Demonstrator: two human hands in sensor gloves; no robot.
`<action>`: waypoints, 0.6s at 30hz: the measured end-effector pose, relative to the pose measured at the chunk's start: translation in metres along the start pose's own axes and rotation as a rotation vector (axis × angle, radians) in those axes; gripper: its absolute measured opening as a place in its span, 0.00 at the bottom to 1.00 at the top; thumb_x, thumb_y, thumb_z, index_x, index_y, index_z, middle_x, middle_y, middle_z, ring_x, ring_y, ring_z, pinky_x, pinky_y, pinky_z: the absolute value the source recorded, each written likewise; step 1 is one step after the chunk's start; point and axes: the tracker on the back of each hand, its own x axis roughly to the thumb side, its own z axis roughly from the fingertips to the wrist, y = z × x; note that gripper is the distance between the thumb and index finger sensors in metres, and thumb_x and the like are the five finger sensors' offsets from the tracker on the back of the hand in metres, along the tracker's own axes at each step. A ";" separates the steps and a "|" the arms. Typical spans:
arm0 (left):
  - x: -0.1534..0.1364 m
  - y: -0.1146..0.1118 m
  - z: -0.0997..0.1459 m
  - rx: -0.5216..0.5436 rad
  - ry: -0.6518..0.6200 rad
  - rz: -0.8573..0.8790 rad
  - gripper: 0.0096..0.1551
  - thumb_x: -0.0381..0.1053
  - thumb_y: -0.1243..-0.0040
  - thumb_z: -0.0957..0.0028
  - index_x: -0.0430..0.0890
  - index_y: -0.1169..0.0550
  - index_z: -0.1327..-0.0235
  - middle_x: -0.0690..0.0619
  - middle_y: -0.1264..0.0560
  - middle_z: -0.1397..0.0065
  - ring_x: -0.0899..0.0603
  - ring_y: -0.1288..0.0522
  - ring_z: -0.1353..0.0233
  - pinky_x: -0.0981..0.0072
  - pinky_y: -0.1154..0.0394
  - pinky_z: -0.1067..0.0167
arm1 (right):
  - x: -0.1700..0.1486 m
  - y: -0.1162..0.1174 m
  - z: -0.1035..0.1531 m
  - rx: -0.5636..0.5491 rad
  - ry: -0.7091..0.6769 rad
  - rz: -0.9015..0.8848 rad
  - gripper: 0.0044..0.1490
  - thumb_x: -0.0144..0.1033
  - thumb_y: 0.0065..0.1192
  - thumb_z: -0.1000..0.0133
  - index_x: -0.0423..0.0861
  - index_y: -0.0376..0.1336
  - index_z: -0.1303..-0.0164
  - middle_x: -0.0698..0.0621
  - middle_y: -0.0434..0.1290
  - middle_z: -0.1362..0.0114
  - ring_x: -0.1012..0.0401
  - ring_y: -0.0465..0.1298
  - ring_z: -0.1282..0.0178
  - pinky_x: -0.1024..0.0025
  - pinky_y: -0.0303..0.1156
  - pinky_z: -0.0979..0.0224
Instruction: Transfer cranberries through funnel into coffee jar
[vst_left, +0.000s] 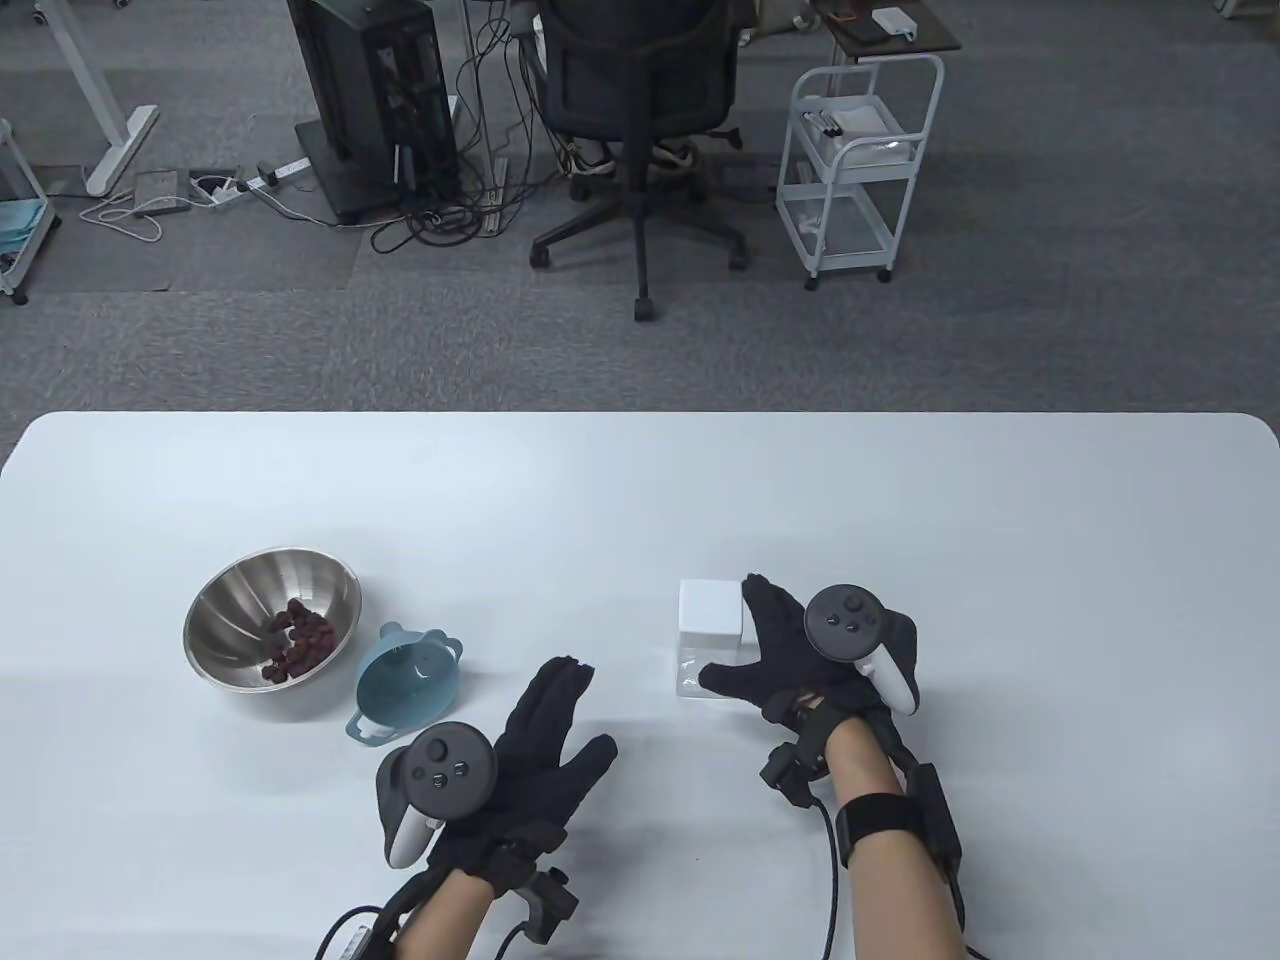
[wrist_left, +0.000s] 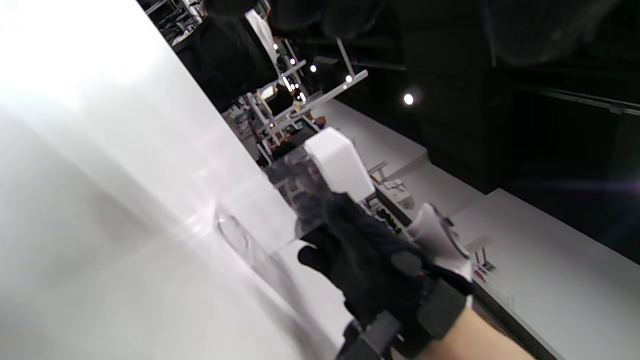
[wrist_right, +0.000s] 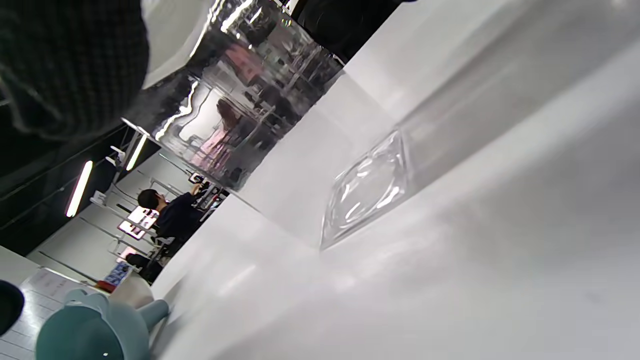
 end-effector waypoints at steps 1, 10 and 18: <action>0.000 0.000 0.000 0.000 0.001 0.000 0.54 0.76 0.52 0.47 0.46 0.43 0.15 0.41 0.51 0.10 0.26 0.49 0.13 0.28 0.47 0.23 | -0.002 0.002 -0.003 0.015 0.001 -0.043 0.75 0.62 0.81 0.62 0.44 0.39 0.19 0.41 0.41 0.13 0.37 0.47 0.17 0.36 0.45 0.21; 0.004 0.000 -0.002 -0.001 -0.003 -0.028 0.54 0.76 0.52 0.47 0.46 0.44 0.14 0.41 0.51 0.10 0.25 0.50 0.13 0.28 0.48 0.23 | -0.003 0.006 -0.006 -0.098 -0.025 -0.046 0.61 0.58 0.84 0.62 0.51 0.52 0.26 0.44 0.53 0.14 0.37 0.53 0.17 0.36 0.50 0.22; 0.034 -0.005 -0.007 -0.047 -0.080 -0.141 0.52 0.73 0.53 0.45 0.46 0.47 0.14 0.40 0.54 0.10 0.25 0.53 0.13 0.29 0.50 0.23 | 0.016 0.000 0.017 -0.136 -0.095 -0.043 0.61 0.57 0.83 0.61 0.43 0.53 0.27 0.40 0.67 0.23 0.42 0.74 0.27 0.46 0.71 0.31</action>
